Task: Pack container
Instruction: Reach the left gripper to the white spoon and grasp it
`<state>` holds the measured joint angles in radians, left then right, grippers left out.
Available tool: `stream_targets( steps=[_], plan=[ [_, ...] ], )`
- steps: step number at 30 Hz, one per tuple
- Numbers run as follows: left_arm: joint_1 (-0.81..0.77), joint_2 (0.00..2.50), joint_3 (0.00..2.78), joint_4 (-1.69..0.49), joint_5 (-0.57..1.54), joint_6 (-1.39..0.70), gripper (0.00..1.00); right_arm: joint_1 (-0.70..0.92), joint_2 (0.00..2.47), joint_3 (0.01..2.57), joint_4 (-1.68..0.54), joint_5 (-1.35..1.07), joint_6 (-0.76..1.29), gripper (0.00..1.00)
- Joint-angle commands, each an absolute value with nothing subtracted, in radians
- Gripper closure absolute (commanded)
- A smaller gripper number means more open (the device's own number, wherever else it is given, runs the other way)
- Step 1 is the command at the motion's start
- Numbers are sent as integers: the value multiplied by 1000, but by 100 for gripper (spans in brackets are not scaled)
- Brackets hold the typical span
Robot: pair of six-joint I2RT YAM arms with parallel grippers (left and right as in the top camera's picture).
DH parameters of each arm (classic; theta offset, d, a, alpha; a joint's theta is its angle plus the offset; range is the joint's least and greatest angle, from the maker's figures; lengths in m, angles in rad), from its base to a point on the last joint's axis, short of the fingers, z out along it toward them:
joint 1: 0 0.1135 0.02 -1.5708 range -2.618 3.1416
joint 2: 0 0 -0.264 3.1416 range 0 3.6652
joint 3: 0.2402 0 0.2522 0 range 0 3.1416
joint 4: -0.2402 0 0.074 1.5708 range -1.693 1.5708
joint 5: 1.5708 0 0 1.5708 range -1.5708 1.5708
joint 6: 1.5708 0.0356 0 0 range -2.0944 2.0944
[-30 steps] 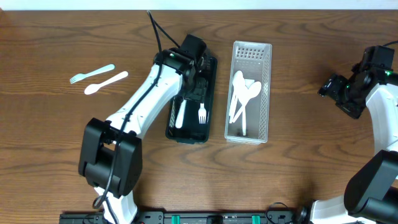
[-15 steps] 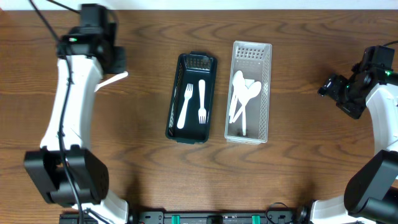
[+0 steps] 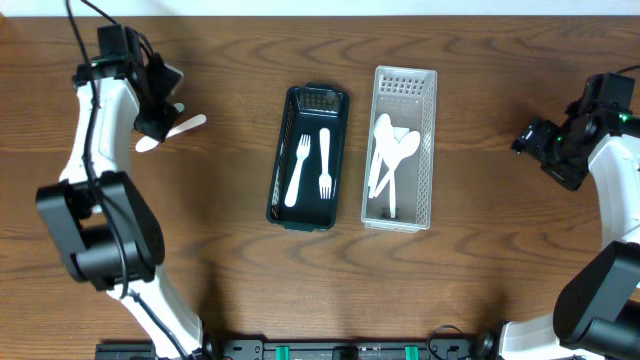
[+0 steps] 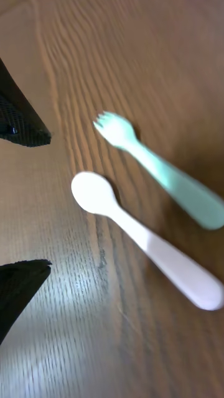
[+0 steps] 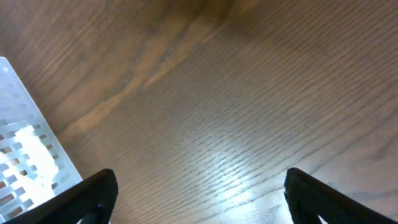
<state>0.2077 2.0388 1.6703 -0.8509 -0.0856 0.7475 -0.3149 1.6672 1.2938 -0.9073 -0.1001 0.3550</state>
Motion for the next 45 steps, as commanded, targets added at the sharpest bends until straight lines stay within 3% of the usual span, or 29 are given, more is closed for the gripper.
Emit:
stream_targets(
  steps=[1, 14, 32, 45],
  plan=[
    [229, 2095, 1665, -851, -79, 851, 38, -319, 1674, 1293, -906, -101, 350, 11],
    [271, 2176, 1665, -827, -80, 995, 43, -319, 1674, 1293, -925, -101, 326, 12],
    [286, 2267, 1665, -788, -33, 988, 43, -319, 1674, 1292, -940, -101, 317, 14],
    [284, 2270, 1665, -915, 51, 853, 45, -319, 1674, 1292, -939, -101, 317, 14]
  ],
)
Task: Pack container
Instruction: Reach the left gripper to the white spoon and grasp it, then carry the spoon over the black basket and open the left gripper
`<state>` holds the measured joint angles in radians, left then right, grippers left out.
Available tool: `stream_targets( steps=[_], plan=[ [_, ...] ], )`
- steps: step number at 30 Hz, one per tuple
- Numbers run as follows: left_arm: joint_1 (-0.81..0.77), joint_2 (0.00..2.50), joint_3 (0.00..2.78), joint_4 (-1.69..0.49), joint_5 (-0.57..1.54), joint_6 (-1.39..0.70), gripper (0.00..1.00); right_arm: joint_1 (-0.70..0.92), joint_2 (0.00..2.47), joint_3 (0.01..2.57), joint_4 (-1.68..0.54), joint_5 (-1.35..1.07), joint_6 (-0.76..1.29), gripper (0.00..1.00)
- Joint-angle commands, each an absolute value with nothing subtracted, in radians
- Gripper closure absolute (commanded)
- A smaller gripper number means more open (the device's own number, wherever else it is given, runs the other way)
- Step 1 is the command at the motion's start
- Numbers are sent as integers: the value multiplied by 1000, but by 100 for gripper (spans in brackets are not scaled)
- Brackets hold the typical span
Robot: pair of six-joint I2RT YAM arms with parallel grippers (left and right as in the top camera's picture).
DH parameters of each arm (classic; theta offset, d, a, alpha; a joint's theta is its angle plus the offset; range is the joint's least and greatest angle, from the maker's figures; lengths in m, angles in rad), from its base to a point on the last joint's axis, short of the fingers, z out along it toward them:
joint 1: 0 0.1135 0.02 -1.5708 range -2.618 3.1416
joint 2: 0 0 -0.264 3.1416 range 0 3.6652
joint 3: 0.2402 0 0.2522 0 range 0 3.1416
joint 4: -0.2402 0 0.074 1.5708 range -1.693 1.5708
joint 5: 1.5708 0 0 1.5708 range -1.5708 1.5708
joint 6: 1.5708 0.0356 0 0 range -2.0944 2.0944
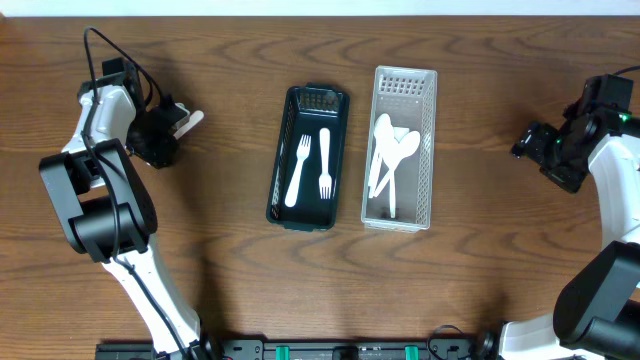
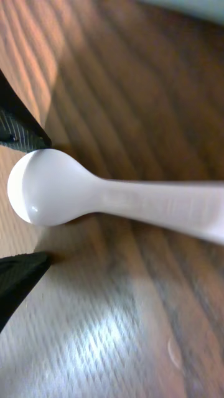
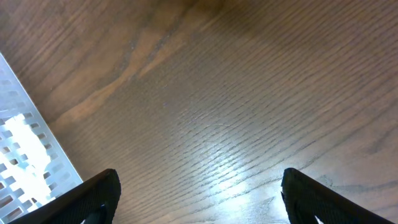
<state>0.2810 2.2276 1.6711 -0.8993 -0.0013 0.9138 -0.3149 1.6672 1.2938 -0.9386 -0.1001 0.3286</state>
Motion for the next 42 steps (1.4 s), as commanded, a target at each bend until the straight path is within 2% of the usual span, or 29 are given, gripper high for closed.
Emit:
stream_targets(
  steps=[1, 3, 6, 8, 17, 22, 28, 34, 39, 42],
  plan=[
    [284, 2270, 1665, -915, 57, 837, 46, -319, 1674, 1292, -939, -101, 317, 14],
    [284, 2269, 1666, -915, 61, 794, 48, -319, 1674, 1292, -939, -101, 317, 14],
    [282, 2268, 1666, -915, 61, 733, 60, -319, 1674, 1292, -939, -101, 317, 14],
    [280, 2268, 1666, -916, 61, 682, 61, -319, 1674, 1292, -937, -102, 318, 14],
    [271, 2262, 1667, -935, 61, 551, 79, -319, 1674, 1292, -938, -113, 318, 14],
    [244, 2200, 1671, -969, 61, 434, 80, -319, 1674, 1292, -938, -113, 318, 14],
    [155, 2013, 1671, -1016, 61, 319, 81, -319, 1674, 1292, -938, -113, 318, 14],
    [-14, 1815, 1671, -1095, 61, 216, 87, -319, 1674, 1292, -937, -113, 322, 14],
    [-165, 1760, 1671, -1119, 71, -46, 88, -319, 1674, 1292, -934, -113, 321, 13],
    [-234, 1768, 1649, -1119, 91, -121, 88, -319, 1674, 1292, -936, -113, 321, 13]
  ],
)
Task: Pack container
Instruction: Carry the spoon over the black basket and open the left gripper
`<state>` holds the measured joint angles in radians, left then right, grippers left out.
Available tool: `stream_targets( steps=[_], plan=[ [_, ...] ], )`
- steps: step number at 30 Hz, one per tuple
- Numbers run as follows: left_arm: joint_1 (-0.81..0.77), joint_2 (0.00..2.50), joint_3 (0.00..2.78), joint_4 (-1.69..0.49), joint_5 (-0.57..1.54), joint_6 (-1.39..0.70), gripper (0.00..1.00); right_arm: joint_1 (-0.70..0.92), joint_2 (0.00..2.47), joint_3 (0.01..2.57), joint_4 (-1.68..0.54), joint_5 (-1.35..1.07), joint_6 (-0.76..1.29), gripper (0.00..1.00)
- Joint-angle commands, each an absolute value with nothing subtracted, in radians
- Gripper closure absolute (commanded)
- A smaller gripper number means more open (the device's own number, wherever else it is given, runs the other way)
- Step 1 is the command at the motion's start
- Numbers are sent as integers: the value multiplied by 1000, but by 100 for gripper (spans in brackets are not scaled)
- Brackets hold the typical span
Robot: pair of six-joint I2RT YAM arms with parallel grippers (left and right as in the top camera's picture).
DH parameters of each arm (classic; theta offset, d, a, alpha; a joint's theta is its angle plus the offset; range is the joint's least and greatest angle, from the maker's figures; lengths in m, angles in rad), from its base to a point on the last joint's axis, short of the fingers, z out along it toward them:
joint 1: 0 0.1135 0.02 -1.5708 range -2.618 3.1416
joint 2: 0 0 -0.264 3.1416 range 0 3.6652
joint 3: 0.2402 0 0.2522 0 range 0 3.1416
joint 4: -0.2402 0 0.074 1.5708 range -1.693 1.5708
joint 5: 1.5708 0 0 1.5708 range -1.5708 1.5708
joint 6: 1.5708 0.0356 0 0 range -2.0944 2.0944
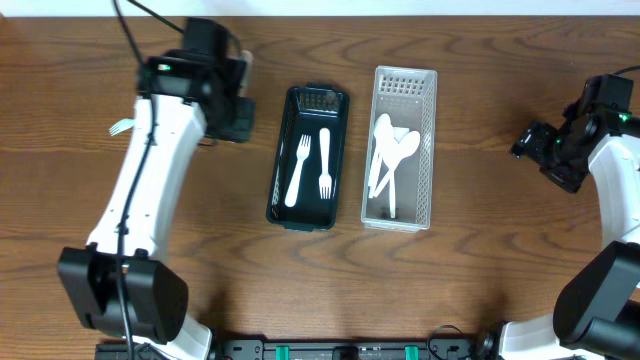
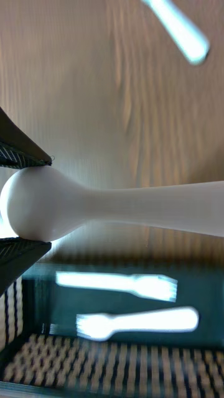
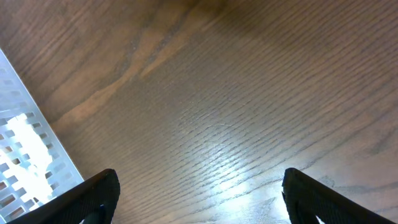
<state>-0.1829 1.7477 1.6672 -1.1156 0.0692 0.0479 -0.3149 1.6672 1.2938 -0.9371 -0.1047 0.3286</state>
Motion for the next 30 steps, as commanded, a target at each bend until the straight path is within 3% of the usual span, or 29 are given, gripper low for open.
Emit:
stream_targets(
  steps=[1, 10, 13, 19, 25, 30],
  plan=[
    [-257, 1773, 1637, -1116, 95, -141, 88, -319, 1674, 1292, -936, -113, 321, 13],
    [-416, 1847, 1575, -1082, 94, -179, 87, -319, 1674, 1292, -935, -113, 321, 13],
    [-431, 1879, 1574, -1064, 94, -236, 70, -319, 1674, 1292, -936, -113, 321, 13],
    [-417, 1883, 1589, -1018, 93, -267, 68, -319, 1674, 1292, -936, -113, 321, 13],
    [-342, 1861, 1674, -1003, 72, -268, 33, -319, 1674, 1292, -935, -113, 321, 12],
    [-305, 1860, 1686, -1020, 92, -255, 31, -319, 1674, 1292, -931, -112, 321, 11]
  ],
)
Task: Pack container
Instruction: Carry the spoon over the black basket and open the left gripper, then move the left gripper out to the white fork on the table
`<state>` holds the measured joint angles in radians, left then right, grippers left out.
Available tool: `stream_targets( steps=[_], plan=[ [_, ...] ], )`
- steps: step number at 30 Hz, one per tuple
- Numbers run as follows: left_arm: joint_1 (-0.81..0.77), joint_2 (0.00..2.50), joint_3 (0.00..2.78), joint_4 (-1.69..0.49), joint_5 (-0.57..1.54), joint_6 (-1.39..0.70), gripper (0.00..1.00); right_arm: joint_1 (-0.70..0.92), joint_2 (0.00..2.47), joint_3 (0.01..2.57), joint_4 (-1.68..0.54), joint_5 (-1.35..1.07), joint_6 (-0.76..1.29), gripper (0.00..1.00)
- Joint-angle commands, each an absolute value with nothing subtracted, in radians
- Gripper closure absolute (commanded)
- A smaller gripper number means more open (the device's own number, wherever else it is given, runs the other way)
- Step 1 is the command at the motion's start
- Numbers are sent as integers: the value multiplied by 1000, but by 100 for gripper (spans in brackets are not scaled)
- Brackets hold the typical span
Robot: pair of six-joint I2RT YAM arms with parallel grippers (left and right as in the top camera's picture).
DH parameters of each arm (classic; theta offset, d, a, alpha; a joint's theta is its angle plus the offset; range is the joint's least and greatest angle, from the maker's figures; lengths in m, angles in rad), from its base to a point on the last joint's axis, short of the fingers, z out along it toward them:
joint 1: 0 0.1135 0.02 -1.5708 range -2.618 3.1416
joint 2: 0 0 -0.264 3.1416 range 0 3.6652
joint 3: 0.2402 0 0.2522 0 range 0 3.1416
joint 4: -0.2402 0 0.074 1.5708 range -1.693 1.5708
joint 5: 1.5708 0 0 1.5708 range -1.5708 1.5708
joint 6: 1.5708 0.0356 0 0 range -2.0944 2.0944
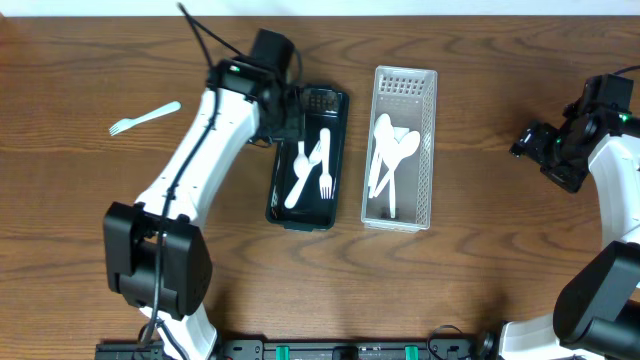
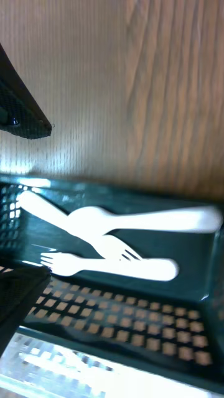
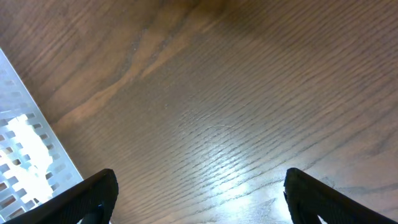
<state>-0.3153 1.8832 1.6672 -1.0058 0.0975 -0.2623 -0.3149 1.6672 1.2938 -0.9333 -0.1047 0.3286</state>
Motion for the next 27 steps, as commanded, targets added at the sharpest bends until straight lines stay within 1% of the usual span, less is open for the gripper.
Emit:
stream_targets(
  steps=[1, 3, 4, 6, 12, 14, 17, 20, 21, 24, 25, 27],
  plan=[
    [-296, 1860, 1687, -1019, 48, -234, 31, -319, 1674, 1292, -932, -112, 321, 11],
    [-271, 1857, 1686, -1013, -63, -234, 30, -319, 1674, 1292, -935, -112, 320, 11],
    [-252, 1857, 1687, -1003, -108, -234, 26, -319, 1674, 1292, -936, -112, 320, 11],
    [-194, 1859, 1686, -966, -176, -243, 23, -319, 1674, 1292, -935, -112, 320, 11],
    [60, 1888, 1686, -864, -183, -339, 24, -319, 1674, 1292, -935, -113, 321, 10],
    [152, 1905, 1686, -850, -158, -373, 24, -319, 1674, 1292, -936, -112, 321, 10],
    [287, 1937, 1686, -837, -62, -436, 24, -319, 1674, 1292, -937, -113, 321, 10],
    [392, 1975, 1686, -803, 110, -443, 25, -319, 1674, 1292, -936, -113, 321, 10],
    [416, 1988, 1686, -788, 164, -420, 25, -319, 1674, 1292, -935, -113, 321, 10],
    [463, 2026, 1686, -740, 295, -237, 25, -319, 1674, 1292, -933, -112, 321, 10],
    [472, 2039, 1686, -734, 307, -146, 27, -319, 1674, 1292, -932, -112, 321, 10],
    [475, 2056, 1686, -738, 306, 39, 34, -319, 1674, 1292, -932, -112, 321, 10]
  ],
)
